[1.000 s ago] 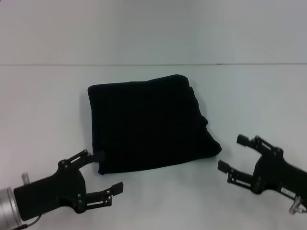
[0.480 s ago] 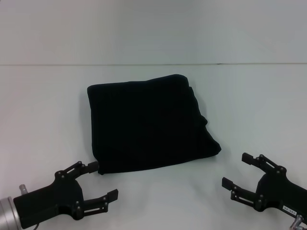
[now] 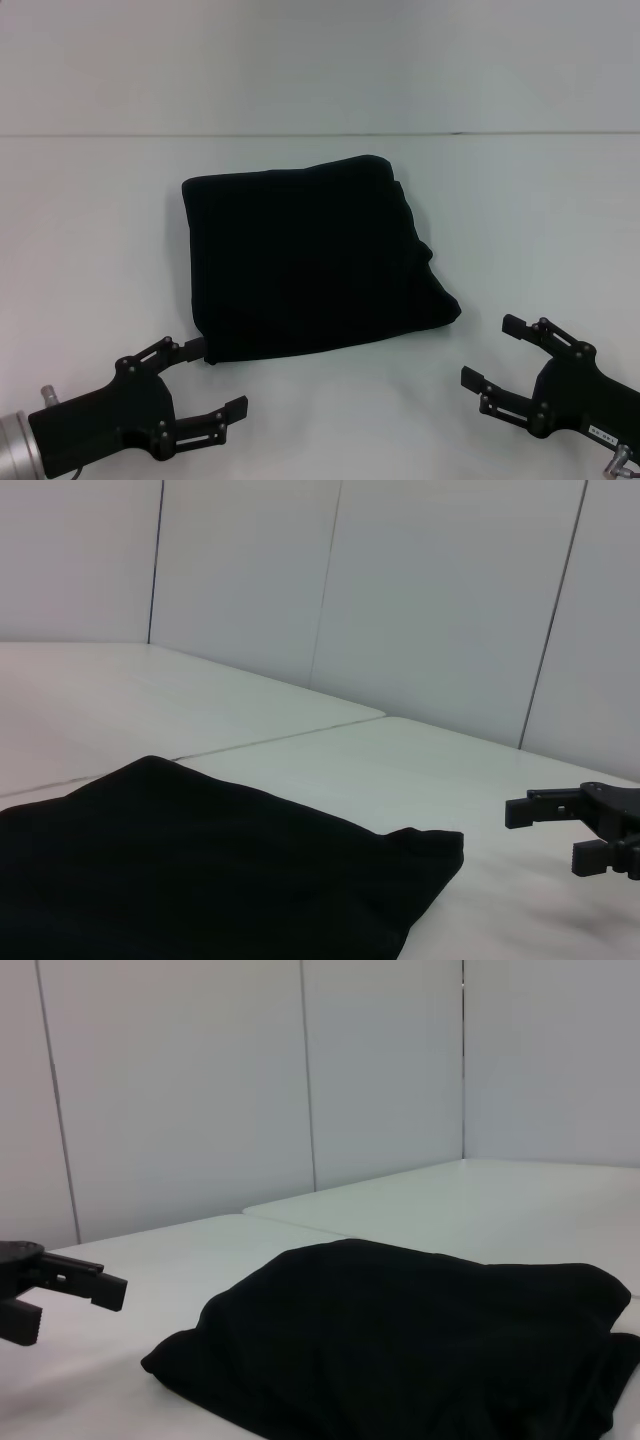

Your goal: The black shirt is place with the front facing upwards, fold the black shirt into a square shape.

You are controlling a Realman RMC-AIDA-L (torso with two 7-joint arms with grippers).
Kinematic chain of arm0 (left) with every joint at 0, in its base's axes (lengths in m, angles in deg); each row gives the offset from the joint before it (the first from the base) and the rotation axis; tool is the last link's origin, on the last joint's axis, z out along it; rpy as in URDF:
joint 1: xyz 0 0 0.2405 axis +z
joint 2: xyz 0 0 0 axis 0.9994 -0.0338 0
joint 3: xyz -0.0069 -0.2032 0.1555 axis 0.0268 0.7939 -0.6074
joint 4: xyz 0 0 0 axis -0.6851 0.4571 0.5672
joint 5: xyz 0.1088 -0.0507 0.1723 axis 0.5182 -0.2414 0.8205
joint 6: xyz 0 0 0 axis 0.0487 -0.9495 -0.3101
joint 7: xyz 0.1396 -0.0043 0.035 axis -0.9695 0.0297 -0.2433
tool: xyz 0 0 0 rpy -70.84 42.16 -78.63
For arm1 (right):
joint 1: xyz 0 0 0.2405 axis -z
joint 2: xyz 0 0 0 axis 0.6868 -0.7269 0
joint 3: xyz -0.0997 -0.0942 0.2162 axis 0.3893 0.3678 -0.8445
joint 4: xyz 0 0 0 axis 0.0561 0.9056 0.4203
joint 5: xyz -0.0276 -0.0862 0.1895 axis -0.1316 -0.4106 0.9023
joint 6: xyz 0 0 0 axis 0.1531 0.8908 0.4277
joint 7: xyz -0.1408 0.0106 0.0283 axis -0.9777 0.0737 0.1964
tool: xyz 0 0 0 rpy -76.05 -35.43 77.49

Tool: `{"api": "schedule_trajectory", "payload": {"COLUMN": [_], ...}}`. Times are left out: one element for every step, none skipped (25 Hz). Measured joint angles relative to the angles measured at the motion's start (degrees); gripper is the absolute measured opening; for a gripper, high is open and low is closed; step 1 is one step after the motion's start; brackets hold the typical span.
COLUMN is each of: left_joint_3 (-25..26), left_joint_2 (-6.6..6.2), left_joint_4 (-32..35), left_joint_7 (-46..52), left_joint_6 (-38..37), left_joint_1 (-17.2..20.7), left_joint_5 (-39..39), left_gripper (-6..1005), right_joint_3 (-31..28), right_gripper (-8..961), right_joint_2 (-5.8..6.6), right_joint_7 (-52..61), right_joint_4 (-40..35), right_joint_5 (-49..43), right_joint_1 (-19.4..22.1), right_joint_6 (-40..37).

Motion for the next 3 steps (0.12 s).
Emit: {"api": "schedule_trajectory", "payload": {"left_joint_3": [0.0, 0.0, 0.0], "left_joint_2": [0.0, 0.0, 0.0], "left_joint_4": [0.0, 0.0, 0.0], "left_joint_7": [0.0, -0.01, -0.01], "left_joint_6": [-0.02, -0.04, -0.07], "left_joint_1": [0.0, 0.01, 0.02], "left_joint_5": [0.01, 0.01, 0.02], "left_gripper": [948, 948, 948], "right_joint_3": [-0.02, -0.1, -0.19], "right_gripper": [927, 927, 927], "right_joint_2": [0.0, 0.0, 0.0], "right_joint_7": [0.0, 0.0, 0.0], "right_joint_4": [0.0, 0.0, 0.01], "right_joint_5": [0.0, 0.01, 0.04], "right_joint_1": [0.0, 0.0, 0.0], "right_joint_6": [-0.11, -0.16, -0.22]}}
